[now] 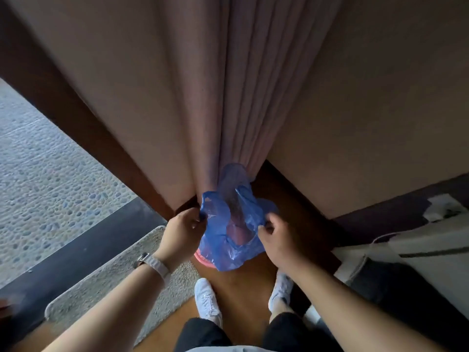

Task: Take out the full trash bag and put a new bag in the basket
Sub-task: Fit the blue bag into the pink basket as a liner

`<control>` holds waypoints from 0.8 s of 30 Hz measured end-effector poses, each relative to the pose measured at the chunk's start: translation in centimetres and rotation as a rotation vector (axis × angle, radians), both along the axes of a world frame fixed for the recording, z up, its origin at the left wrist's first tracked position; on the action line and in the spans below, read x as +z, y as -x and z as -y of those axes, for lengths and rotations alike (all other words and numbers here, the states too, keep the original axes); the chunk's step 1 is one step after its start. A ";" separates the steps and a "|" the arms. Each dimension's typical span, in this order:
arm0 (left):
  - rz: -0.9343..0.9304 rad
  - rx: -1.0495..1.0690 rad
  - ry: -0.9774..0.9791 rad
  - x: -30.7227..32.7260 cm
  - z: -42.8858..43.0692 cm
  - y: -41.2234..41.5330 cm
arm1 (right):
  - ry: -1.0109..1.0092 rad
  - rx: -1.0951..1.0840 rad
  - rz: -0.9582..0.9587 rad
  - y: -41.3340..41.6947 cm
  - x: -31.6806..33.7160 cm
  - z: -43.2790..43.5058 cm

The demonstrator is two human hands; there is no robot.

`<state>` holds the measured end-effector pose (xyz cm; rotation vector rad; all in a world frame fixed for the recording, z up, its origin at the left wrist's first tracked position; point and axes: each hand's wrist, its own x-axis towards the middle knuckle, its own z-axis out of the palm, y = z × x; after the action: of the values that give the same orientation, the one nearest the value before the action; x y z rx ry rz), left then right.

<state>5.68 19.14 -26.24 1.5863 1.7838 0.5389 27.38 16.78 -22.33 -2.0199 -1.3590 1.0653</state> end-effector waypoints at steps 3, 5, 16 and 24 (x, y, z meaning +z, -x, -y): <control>-0.002 0.099 0.049 -4.2 -0.3 0.0 | 0.031 0.067 0.017 -0.6 -5.2 -1.9; -0.007 0.162 0.062 -7.2 -0.4 -0.3 | 0.081 0.095 -0.033 -0.9 -9.1 -3.1; 0.043 0.631 0.276 -24.9 2.8 -1.9 | 0.211 0.351 -0.128 0.2 -27.8 -6.8; 0.184 0.788 0.155 -36.7 6.7 -2.9 | 0.185 0.316 -0.357 2.3 -40.5 -4.1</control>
<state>8.61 12.44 -62.95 0.6553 2.2041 0.8402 25.05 20.92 -62.80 -1.6558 -1.4549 1.6561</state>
